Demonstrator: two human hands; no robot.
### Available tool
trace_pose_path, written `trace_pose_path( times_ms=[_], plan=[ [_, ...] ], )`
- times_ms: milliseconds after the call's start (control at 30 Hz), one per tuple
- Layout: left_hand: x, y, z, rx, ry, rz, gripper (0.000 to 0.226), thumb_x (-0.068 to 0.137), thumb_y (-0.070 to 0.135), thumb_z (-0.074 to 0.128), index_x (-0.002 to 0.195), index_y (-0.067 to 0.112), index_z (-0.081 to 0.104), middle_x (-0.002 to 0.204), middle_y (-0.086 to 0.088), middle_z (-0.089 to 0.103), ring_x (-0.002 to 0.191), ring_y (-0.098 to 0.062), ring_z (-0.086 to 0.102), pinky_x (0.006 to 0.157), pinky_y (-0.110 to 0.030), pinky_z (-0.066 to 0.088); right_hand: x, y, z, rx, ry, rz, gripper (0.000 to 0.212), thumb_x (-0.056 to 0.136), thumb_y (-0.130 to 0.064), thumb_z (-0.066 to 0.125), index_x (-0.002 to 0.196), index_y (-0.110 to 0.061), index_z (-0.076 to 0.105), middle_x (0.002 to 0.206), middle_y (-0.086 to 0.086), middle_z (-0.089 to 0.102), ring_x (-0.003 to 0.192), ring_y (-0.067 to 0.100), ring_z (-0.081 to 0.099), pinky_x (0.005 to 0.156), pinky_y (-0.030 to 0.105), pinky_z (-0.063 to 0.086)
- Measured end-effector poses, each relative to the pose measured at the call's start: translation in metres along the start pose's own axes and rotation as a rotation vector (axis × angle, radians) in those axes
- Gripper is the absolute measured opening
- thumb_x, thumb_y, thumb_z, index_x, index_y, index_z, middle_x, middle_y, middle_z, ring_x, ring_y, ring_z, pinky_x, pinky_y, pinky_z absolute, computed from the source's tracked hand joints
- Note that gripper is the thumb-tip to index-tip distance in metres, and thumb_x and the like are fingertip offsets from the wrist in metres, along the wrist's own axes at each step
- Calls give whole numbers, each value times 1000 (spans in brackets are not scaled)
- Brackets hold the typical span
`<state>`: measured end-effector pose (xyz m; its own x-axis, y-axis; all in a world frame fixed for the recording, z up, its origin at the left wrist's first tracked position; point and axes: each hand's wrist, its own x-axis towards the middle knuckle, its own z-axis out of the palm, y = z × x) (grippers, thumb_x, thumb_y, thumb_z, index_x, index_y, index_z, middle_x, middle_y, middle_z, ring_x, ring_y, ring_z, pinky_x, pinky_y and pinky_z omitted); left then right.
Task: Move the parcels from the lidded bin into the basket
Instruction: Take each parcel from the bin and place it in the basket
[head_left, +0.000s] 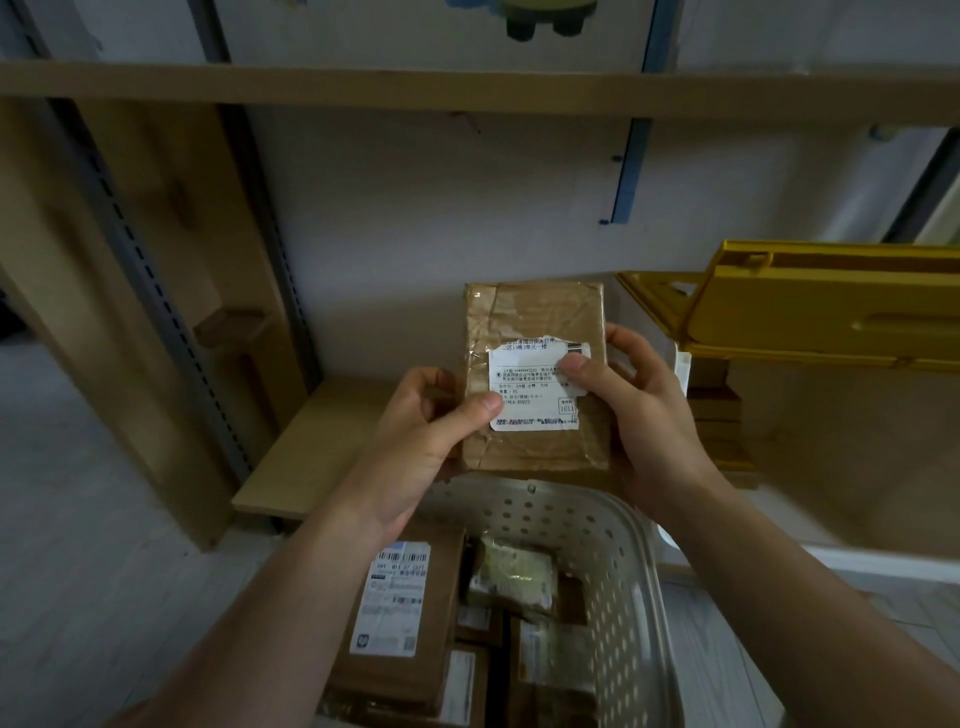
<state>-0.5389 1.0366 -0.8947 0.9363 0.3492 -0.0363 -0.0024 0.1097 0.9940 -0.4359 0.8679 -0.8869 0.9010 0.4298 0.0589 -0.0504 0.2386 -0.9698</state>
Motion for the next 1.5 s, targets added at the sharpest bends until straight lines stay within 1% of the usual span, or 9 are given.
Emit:
trace_pose_path(
  times_ms=[100, 233, 367, 633, 933, 1067, 1200, 1400, 1500],
  plan=[
    [0, 2, 1, -10, 13, 5, 60, 66, 44, 84, 110, 17, 53, 109, -15, 76, 106, -36, 71, 103, -63, 48, 0, 1, -1, 8, -7, -5, 49, 84, -17, 78, 128, -25, 57, 113, 12, 75, 99, 33, 75, 87, 59, 59],
    [0, 0, 2, -31, 28, 21, 53, 69, 42, 76, 107, 15, 52, 106, -15, 76, 107, -37, 70, 102, -59, 51, -1, 1, -2, 19, -20, -10, 57, 76, -23, 80, 128, -24, 58, 114, 12, 74, 100, 33, 74, 87, 59, 59],
    [1, 0, 3, -22, 21, 45, 49, 71, 43, 73, 105, 16, 52, 103, -11, 78, 101, -31, 73, 88, -47, 55, 0, 1, -2, 28, -29, -17, 62, 69, -27, 81, 127, -25, 58, 116, 12, 74, 101, 33, 74, 88, 59, 58],
    [1, -1, 2, -43, 37, 67, 48, 74, 41, 72, 108, 14, 51, 103, -12, 77, 103, -31, 73, 91, -46, 55, 0, 3, -2, 39, -30, -25, 64, 69, -27, 86, 127, -24, 58, 119, 14, 72, 101, 33, 74, 87, 57, 59],
    [2, 0, 2, -61, 51, 119, 48, 76, 39, 71, 110, 13, 51, 100, -11, 77, 90, -23, 74, 76, -37, 56, 2, 7, -2, 77, -26, -21, 61, 71, -24, 83, 127, -23, 60, 119, 14, 72, 104, 34, 73, 89, 60, 58],
    [2, 0, 2, -71, 41, 154, 45, 76, 39, 69, 109, 14, 50, 96, -10, 78, 87, -21, 74, 70, -32, 57, 2, 5, -2, 62, -24, -23, 63, 71, -31, 88, 128, -25, 61, 118, 12, 73, 105, 33, 73, 89, 59, 58],
    [3, -1, 1, -78, 37, 159, 43, 76, 38, 69, 108, 15, 50, 95, -9, 78, 85, -20, 74, 71, -34, 57, 2, 5, -3, 53, -11, -23, 56, 74, -34, 77, 128, -28, 63, 115, 12, 74, 106, 33, 72, 88, 58, 58],
    [3, -2, 0, -65, 47, 141, 45, 76, 39, 69, 109, 15, 50, 98, -10, 77, 87, -21, 74, 72, -34, 57, 1, 7, -4, 30, -2, -25, 53, 75, -35, 76, 127, -28, 64, 115, 10, 75, 107, 32, 72, 90, 58, 58],
    [3, -4, -2, -47, 55, 103, 51, 76, 43, 70, 116, 17, 51, 102, -9, 77, 92, -23, 75, 79, -41, 59, -3, 7, -4, 5, -13, -10, 51, 76, -33, 75, 126, -26, 64, 114, 8, 75, 105, 31, 73, 91, 57, 58]
  ],
)
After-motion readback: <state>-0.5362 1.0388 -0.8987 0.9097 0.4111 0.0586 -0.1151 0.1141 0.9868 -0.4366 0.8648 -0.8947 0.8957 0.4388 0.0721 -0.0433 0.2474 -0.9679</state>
